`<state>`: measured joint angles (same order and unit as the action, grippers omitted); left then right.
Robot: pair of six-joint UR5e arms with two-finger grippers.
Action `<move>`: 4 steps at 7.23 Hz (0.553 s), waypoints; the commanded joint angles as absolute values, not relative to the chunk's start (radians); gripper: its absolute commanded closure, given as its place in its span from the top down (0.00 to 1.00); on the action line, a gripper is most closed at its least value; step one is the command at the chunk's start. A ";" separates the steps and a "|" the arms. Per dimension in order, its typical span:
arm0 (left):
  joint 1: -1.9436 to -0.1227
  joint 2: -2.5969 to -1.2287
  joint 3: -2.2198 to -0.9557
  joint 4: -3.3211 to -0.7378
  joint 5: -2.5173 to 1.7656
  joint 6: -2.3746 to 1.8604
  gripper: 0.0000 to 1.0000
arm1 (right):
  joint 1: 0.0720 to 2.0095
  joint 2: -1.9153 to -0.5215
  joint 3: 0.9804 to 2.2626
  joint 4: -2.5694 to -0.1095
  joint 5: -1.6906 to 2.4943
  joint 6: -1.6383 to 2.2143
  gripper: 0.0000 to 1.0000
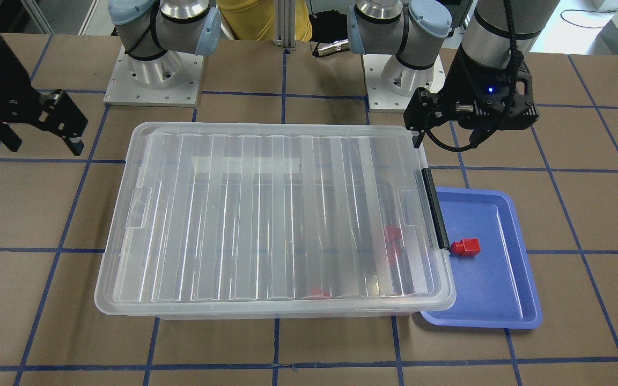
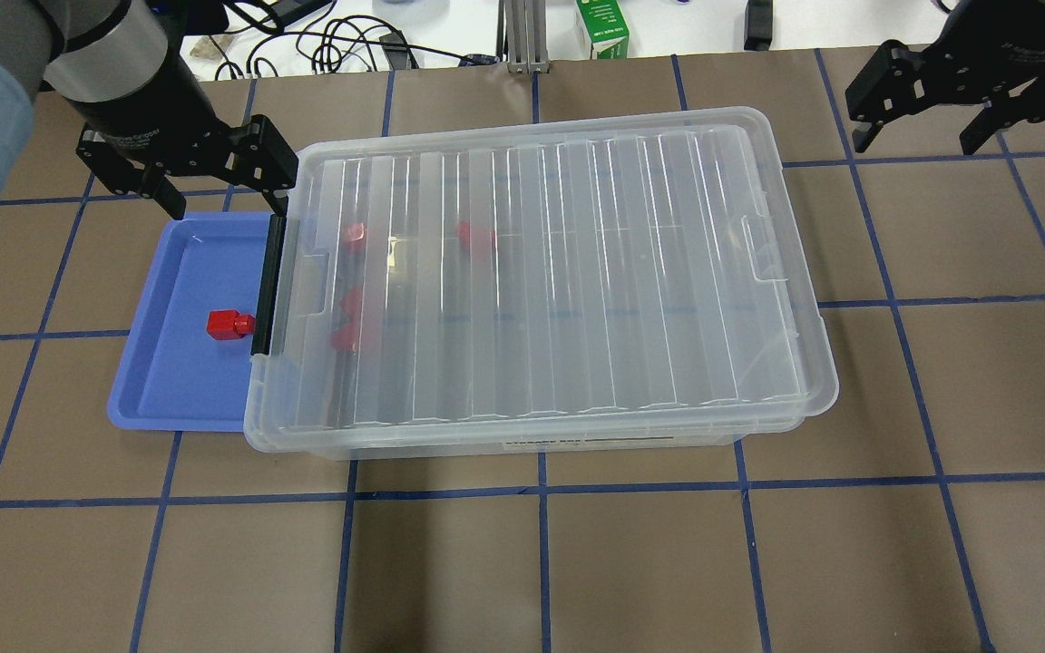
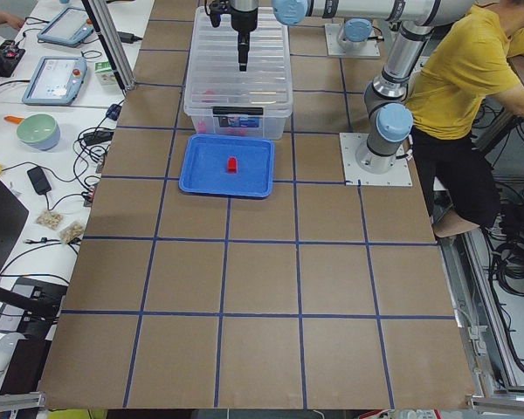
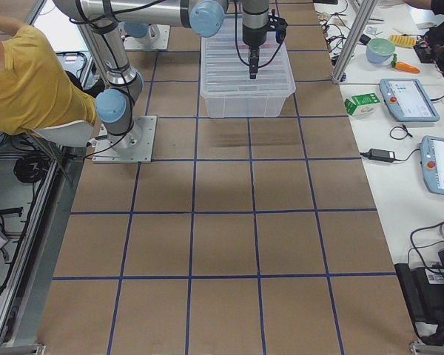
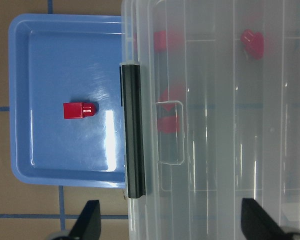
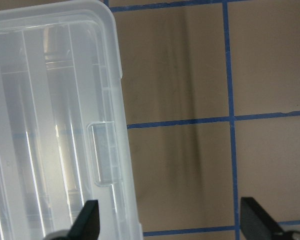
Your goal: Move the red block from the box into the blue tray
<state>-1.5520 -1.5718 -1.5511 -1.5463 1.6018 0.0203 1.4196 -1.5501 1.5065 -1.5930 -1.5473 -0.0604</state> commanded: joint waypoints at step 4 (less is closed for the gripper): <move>-1.551 -1.574 -1.548 -1.549 1.609 0.020 1.00 | 1.585 -1.516 1.496 -1.595 -1.559 0.146 1.00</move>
